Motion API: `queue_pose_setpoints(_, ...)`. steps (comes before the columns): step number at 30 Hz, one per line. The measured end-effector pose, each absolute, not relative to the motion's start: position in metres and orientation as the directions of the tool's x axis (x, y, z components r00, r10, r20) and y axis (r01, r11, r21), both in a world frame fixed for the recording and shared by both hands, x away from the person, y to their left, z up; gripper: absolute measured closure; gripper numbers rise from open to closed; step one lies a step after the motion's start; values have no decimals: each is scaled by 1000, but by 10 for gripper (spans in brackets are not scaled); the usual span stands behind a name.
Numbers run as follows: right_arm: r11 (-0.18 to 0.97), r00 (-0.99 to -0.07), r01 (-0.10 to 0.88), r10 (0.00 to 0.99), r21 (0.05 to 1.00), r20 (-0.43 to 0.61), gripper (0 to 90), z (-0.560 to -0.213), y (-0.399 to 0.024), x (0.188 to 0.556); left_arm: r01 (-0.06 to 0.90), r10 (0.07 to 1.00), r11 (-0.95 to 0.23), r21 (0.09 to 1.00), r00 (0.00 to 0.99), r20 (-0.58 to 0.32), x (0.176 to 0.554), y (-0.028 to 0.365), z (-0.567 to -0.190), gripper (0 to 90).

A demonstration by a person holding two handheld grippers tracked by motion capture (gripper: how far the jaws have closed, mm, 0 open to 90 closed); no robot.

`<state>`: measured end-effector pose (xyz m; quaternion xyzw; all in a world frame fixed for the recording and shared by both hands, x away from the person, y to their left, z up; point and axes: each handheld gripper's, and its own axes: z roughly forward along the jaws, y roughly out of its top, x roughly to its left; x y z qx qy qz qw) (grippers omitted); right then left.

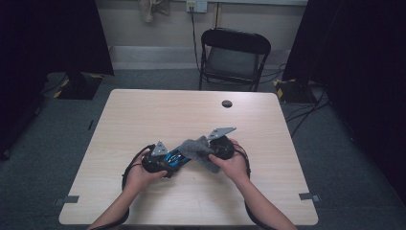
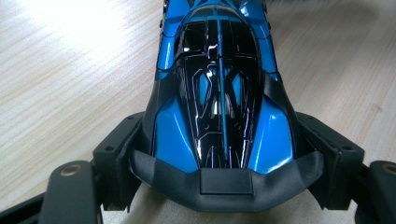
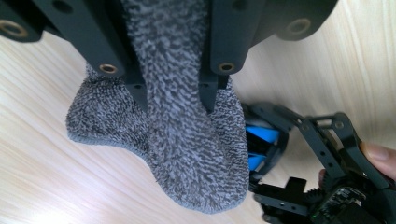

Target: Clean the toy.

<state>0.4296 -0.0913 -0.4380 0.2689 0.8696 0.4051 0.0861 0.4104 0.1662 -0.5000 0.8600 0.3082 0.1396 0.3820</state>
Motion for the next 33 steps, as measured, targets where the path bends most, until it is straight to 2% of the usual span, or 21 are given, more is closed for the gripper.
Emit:
queue_pose_setpoints(4, 565, -857, 362, 514, 741, 27, 753, -441, -62, 431, 426, 636, -516, 743, 772, -2, 410, 166, -500, 243)
queue_pose_setpoints(10, 613, -890, 339, 455, 714, 32, 752, -447, -22, 428, 425, 636, -516, 744, 771, 1, 411, 166, -500, 242)
queue_pose_setpoints(13, 613, -895, 338, 444, 714, 42, 752, -452, -15, 427, 424, 637, -516, 744, 771, 2, 411, 166, -500, 242)
queue_pose_setpoints(20, 578, -867, 394, 491, 715, 80, 752, -456, -20, 434, 424, 635, -517, 744, 773, 0, 411, 166, -500, 243)
queue_pose_setpoints(33, 549, -824, 448, 560, 706, 86, 753, -454, -36, 453, 430, 634, -510, 745, 773, -12, 411, 166, -501, 243)
